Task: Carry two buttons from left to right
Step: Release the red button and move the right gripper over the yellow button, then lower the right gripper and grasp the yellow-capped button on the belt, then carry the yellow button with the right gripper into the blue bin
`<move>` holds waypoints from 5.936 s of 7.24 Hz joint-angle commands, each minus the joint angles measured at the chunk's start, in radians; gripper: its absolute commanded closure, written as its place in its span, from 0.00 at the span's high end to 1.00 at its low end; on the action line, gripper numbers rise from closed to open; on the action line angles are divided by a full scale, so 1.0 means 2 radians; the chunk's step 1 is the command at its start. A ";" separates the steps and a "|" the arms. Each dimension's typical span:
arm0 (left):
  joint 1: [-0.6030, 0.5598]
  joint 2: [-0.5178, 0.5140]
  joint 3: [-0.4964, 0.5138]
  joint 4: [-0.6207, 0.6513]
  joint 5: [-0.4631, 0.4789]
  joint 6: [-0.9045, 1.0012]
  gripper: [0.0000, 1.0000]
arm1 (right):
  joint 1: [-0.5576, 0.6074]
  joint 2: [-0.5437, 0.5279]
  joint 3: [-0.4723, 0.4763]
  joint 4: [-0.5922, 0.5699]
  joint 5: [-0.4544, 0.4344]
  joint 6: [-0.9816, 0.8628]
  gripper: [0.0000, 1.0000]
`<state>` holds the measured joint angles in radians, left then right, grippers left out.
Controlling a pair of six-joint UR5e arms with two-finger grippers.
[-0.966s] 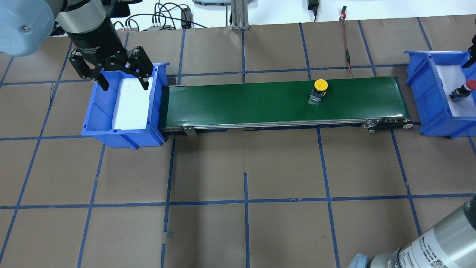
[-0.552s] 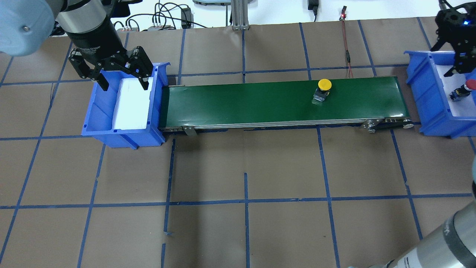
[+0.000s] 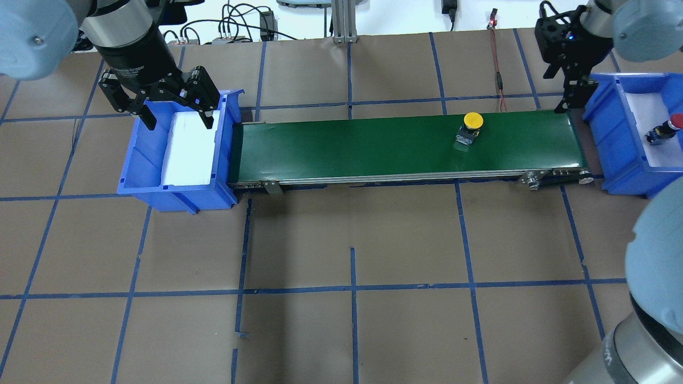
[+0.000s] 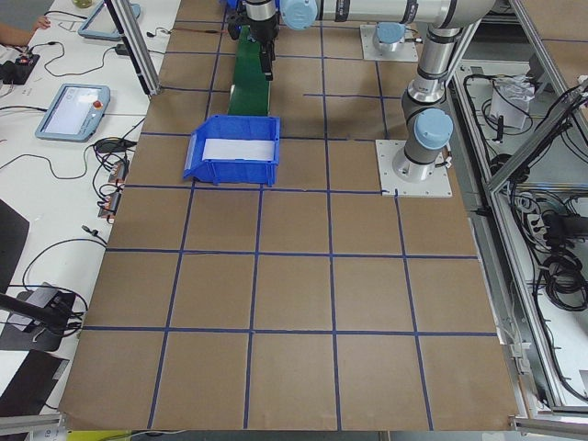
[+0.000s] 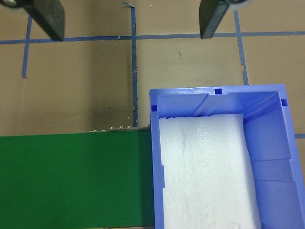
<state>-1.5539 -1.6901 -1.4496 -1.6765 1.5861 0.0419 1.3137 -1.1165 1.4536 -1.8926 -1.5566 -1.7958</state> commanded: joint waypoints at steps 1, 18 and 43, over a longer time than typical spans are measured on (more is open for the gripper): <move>0.000 0.000 0.000 0.000 0.000 0.001 1.00 | 0.023 -0.002 0.050 -0.054 -0.001 0.048 1.00; 0.000 0.000 0.000 0.001 0.000 0.000 1.00 | 0.040 -0.029 0.122 -0.111 0.000 0.126 1.00; 0.002 0.001 -0.001 0.001 0.001 0.000 1.00 | -0.197 0.037 0.069 -0.134 0.009 -0.226 0.43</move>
<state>-1.5509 -1.6874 -1.4511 -1.6746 1.5871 0.0414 0.9188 -1.0467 1.5930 -2.1560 -1.5445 -2.2499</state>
